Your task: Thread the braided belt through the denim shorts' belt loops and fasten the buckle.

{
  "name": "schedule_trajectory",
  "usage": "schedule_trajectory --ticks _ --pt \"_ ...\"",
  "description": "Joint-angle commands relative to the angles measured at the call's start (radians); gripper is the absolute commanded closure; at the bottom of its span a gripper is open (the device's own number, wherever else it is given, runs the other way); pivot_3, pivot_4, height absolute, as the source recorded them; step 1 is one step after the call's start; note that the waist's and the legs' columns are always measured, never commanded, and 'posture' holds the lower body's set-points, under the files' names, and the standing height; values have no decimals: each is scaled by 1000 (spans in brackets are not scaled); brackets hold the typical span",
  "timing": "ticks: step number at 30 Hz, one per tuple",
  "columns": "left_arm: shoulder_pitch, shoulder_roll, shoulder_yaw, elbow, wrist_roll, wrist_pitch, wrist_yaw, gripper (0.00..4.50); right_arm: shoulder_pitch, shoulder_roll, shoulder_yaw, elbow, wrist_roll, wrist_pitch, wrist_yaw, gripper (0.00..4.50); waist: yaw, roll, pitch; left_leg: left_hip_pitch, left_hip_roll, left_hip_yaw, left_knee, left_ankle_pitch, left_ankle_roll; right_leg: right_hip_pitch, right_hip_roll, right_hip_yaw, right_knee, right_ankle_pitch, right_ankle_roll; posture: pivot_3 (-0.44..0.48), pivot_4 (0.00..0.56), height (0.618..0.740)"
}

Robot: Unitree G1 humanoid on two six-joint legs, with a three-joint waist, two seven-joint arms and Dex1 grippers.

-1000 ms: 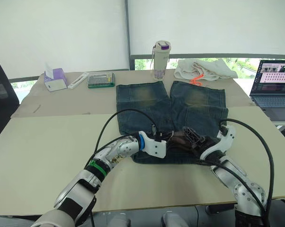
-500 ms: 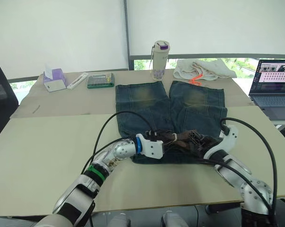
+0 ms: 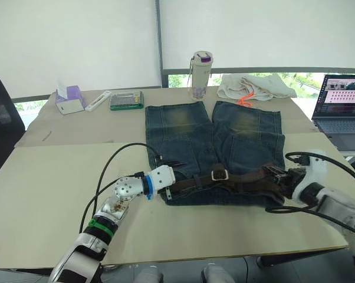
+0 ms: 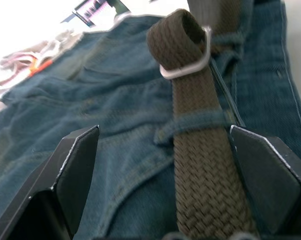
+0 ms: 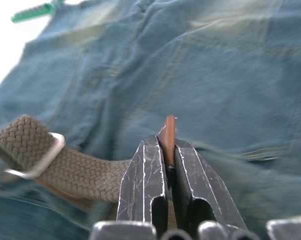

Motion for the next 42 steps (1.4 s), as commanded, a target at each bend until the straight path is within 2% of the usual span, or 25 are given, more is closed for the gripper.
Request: schedule_trajectory --ticks 1,5,10,18,23,32,35,42 --pt "14 11 -22 -11 39 -6 -30 73 7 -59 -15 -9 -89 -44 71 4500 0 0 0 0 0 0 0 0 0 0 0 0 0 0 0 0 150 740" --pt "30 23 -28 -12 58 4 -54 73 0 -83 -40 3 -141 -62 127 4500 0 0 0 0 0 0 0 0 0 0 0 0 0 0 0 0 150 740" --pt "50 99 -46 1 98 10 -117 73 -128 -40 -136 -12 -10 2 115 4500 -4 1 -1 1 1 0 0 0 0 0 0 0 0 0 0 0 150 740" --pt "26 177 -16 68 135 15 -87 73 -200 -17 -191 -68 148 102 89 4500 -5 1 -1 1 2 0 0 0 1 1 1 0 0 0 0 0 150 740" --pt "24 196 -19 87 142 9 -78 73 -178 -57 -209 -62 131 101 119 4500 -9 2 -2 2 3 0 0 -1 1 1 2 0 2 0 0 0 150 740" --pt "30 185 -37 84 142 5 -77 73 -250 -4 -274 -85 315 99 105 4500 -9 4 -3 2 4 0 0 -1 1 1 3 0 2 0 -1 0 150 740" --pt "31 183 -40 82 141 7 -77 73 -233 -20 -276 -76 317 98 108 4500 -8 4 -3 2 4 0 0 -1 1 1 2 0 2 0 -1 0 150 740" --pt "28 172 -13 65 91 28 -91 73 -91 -109 -152 -70 119 109 165 4500 -9 5 -4 2 4 0 0 -1 1 1 2 0 2 -1 1 0 150 740"
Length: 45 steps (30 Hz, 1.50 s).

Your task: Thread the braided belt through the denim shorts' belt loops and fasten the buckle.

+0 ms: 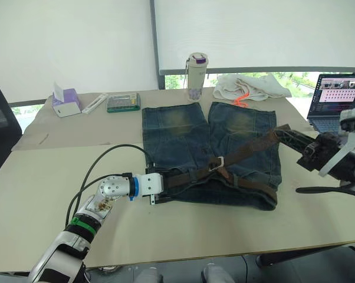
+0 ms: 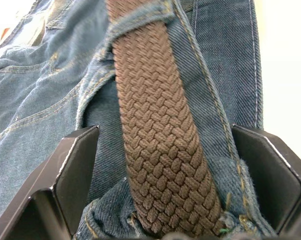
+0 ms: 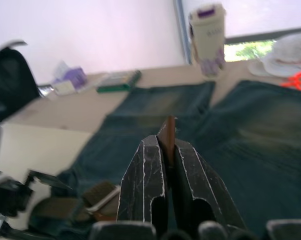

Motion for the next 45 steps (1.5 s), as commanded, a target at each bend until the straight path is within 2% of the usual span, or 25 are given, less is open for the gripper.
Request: schedule_trajectory --ticks 1,6,9,13,16,19,22,25,29,32,34,39,40,43,45 --pt "27 19 15 46 8 63 -25 73 41 -53 57 -15 -110 -12 30 4500 -1 0 0 0 0 0 0 0 0 0 0 0 0 -1 1 0 150 740" --pt "15 18 62 5 -73 100 -65 73 93 -76 157 2 -279 -61 50 4500 -3 -1 0 -1 0 0 0 0 0 -2 0 0 0 -2 3 0 150 740" --pt "-12 -8 116 -48 -167 189 -80 73 106 -63 188 -8 -322 -67 72 4500 0 -2 1 -1 0 0 0 0 0 -2 0 0 0 -2 3 0 150 740" --pt "-90 -71 229 -163 -388 430 -97 73 82 -17 203 -11 -335 -64 73 4500 9 -6 4 -3 -1 -1 0 0 0 -2 -1 -1 0 -2 4 0 150 740" --pt "-108 -110 256 -233 -467 550 -102 73 62 20 215 -7 -344 -57 66 4500 8 -7 5 -3 -2 -2 2 0 0 -2 -2 -2 -1 -2 4 0 150 740" --pt "-98 -109 257 -318 -540 674 -148 73 53 53 244 -14 -364 -53 56 4500 4 -7 5 -3 -2 -1 1 0 0 -2 -1 -1 -3 -1 2 0 150 740" --pt "-92 -84 250 -332 -522 696 -180 73 48 79 266 -13 -385 -53 53 4500 -3 -7 5 -2 -1 -1 0 0 0 -2 -1 -1 -2 0 -1 0 150 740" --pt "-123 -134 264 -267 -475 638 -118 73 44 104 273 -13 -395 -50 54 4500 1 -7 5 -1 -1 -1 0 0 0 -2 0 -1 -1 0 -1 0 150 740" --pt "-142 -230 225 -186 -426 550 -110 73 39 121 275 1 -416 -49 61 4500 5 -8 5 -2 -1 -1 0 0 0 -1 -1 -1 -3 0 0 0 150 740" --pt "-180 -325 226 -87 -415 497 -100 769 41 120 265 16 -429 -51 70 4500 9 -8 5 -2 -2 -1 0 0 0 -1 -1 -1 -5 2 -2 0 150 740" --pt "-203 -357 223 -27 -391 453 -108 1529 44 120 259 21 -433 -49 74 4500 7 -8 5 -3 -2 -1 1 0 0 -1 -1 -1 -5 2 -1 0 150 740" --pt "-248 -419 201 96 -354 370 -155 3274 49 116 249 24 -441 -47 75 4500 2 -8 5 -2 -2 -1 0 0 0 -1 0 -1 -5 2 -1 0 150 740" --pt "-256 -428 194 121 -341 352 -160 3477 49 116 247 23 -443 -47 75 4500 3 -8 5 -2 -2 -1 0 0 0 -1 0 -1 -5 2 -1 0 150 740" --pt "-270 -441 179 181 -303 302 -176 4487 53 116 237 20 -445 -44 73 4500 5 -8 6 -3 -2 -1 0 0 0 -1 -1 -1 -5 2 -1 0 150 740" --pt "-270 -450 172 208 -292 285 -193 4487 59 112 222 16 -445 -42 73 4500 5 -8 6 -3 -3 -1 0 0 0 -1 -1 -1 -5 2 -1 0 150 740"
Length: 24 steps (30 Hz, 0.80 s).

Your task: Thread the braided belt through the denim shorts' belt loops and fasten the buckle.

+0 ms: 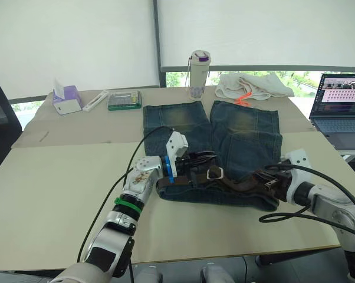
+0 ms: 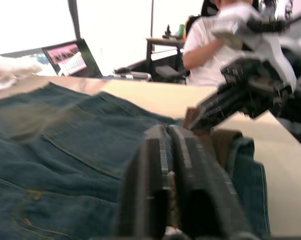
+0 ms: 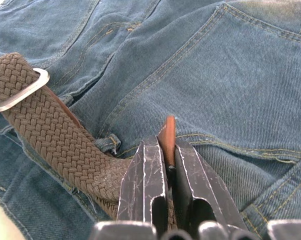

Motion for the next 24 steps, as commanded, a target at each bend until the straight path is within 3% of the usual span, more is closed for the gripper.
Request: schedule_trajectory --ticks 1,9,24 --pt "-23 -14 -11 31 25 -52 -36 4487 8 -9 -54 -25 4 2 7 4500 0 0 0 0 0 0 0 0 0 0 0 0 0 0 0 0 150 740" --pt "-11 -33 -41 121 104 -125 -46 4487 30 -15 -81 -41 4 10 6 4500 2 0 0 0 0 0 0 0 0 0 0 0 0 0 0 0 150 740" --pt "-46 -41 -125 359 318 -274 49 4487 29 -58 -135 -50 6 28 27 4500 11 -2 1 1 -1 0 0 0 0 2 -1 0 0 -3 5 0 150 740"
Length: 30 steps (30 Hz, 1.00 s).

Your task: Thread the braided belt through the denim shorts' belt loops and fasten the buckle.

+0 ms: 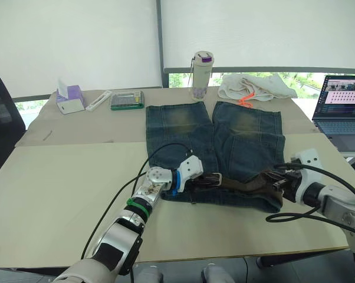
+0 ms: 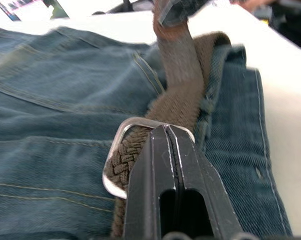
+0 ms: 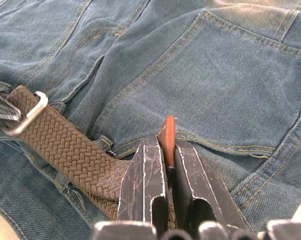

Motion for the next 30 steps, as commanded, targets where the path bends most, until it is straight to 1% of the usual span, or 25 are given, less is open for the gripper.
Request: schedule_trajectory --ticks 1,5,6,9,11,13,16,20,23,30 --pt "-3 -2 -19 67 54 -8 37 4487 1 -35 -70 -28 8 7 16 4500 2 0 0 0 0 0 0 0 0 0 0 0 0 0 0 0 150 740" --pt "-21 -26 30 99 22 -7 85 4487 8 -64 -107 -15 -1 3 31 4500 9 -2 1 1 -1 0 0 0 0 2 -1 0 0 -1 2 0 150 740" --pt "-22 -44 71 89 -29 2 72 4487 11 -70 -114 -11 -3 1 36 4500 10 -2 1 0 -1 0 1 0 0 2 -1 0 0 -1 2 0 150 740" --pt "-8 -84 181 19 -188 69 -25 4487 18 -71 -117 -18 -5 3 39 4500 10 -3 2 -1 0 0 1 0 0 0 -1 0 0 -1 3 0 150 740" --pt "1 -85 229 -17 -243 102 -41 4487 19 -61 -111 -31 -1 8 32 4500 8 -2 2 -2 0 0 1 0 0 -1 -1 0 0 -1 2 0 150 740" --pt "-2 -75 261 -30 -259 112 -13 4487 18 -55 -107 -36 1 10 27 4500 7 -2 2 -2 0 0 0 0 0 -2 0 0 0 0 0 0 150 740" --pt "-8 -56 273 -28 -243 107 14 4487 16 -50 -100 -34 1 8 22 4500 6 -3 2 -1 0 0 1 0 0 -2 0 0 1 1 0 0 150 740" --pt "6 -28 216 -15 -171 57 -17 4487 6 -44 -85 -30 1 7 20 4500 6 -2 1 -2 0 0 1 0 0 -2 0 0 0 1 0 0 150 740" --pt "7 -29 190 -6 -147 35 -42 4487 -3 -45 -77 -21 -3 4 22 4500 9 -1 1 -2 -1 0 1 0 0 -1 -1 0 0 3 -4 0 150 740" --pt "1 -39 162 18 -119 -2 -72 4487 5 -47 -83 -20 -3 4 26 4500 7 -1 1 -2 -1 0 1 0 0 -2 -1 0 0 3 -4 0 150 740"
